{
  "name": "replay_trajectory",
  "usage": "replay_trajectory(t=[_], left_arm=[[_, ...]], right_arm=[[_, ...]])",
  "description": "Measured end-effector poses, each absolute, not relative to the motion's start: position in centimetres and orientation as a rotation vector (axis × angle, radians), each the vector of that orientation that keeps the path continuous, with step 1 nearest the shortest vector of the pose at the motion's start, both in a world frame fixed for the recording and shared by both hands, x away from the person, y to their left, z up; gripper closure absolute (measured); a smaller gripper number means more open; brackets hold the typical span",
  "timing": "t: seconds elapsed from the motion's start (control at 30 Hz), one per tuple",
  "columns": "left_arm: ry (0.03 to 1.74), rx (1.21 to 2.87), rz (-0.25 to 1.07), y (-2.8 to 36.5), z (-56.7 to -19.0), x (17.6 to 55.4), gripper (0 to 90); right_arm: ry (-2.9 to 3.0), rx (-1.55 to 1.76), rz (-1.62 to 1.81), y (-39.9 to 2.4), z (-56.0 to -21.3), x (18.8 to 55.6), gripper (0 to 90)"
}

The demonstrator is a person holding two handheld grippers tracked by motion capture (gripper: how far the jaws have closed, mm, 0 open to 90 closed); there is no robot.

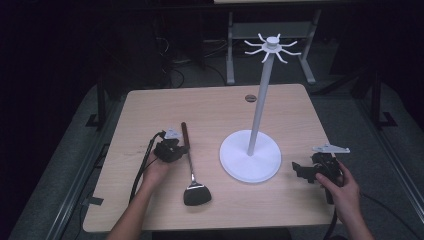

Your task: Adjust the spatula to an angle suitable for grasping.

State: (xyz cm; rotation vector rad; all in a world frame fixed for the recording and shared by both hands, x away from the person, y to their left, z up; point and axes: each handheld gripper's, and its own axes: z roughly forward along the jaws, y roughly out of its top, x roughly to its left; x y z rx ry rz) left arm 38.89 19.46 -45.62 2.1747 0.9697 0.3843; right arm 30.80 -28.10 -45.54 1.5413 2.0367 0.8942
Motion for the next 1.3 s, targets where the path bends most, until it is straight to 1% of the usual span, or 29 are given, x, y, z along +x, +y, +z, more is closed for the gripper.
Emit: replay_trajectory(t=[0.27,0.37,0.5,0.53,0.73,0.83,0.93,1.3], left_arm=[[0.942,2.171,0.38,18.4,-45.5,38.7,90.0],[0.893,2.175,0.369,17.9,-44.7,38.1,90.0],[0.84,2.196,0.326,16.7,-44.2,37.1,90.0],[0.842,2.198,0.293,16.3,-44.2,36.6,90.0],[0.838,2.23,0.225,16.0,-44.7,35.2,90.0],[0.829,2.247,0.224,16.0,-44.8,34.9,90.0],[0.833,2.259,0.19,16.1,-45.1,34.3,90.0],[0.833,2.304,0.205,16.4,-45.1,33.0,90.0]], right_arm=[[2.035,1.543,0.893,-28.1,-45.5,30.8,14.6],[2.034,1.545,0.896,-28.1,-45.5,30.8,14.6],[2.034,1.545,0.895,-28.1,-45.5,30.8,14.6],[2.033,1.546,0.896,-28.1,-45.5,30.8,14.6],[2.035,1.546,0.891,-28.1,-45.6,30.8,14.6],[2.036,1.546,0.89,-28.1,-45.6,30.8,14.6],[2.036,1.549,0.888,-28.2,-45.6,30.8,14.6],[2.04,1.551,0.888,-28.2,-45.7,30.8,14.6]])
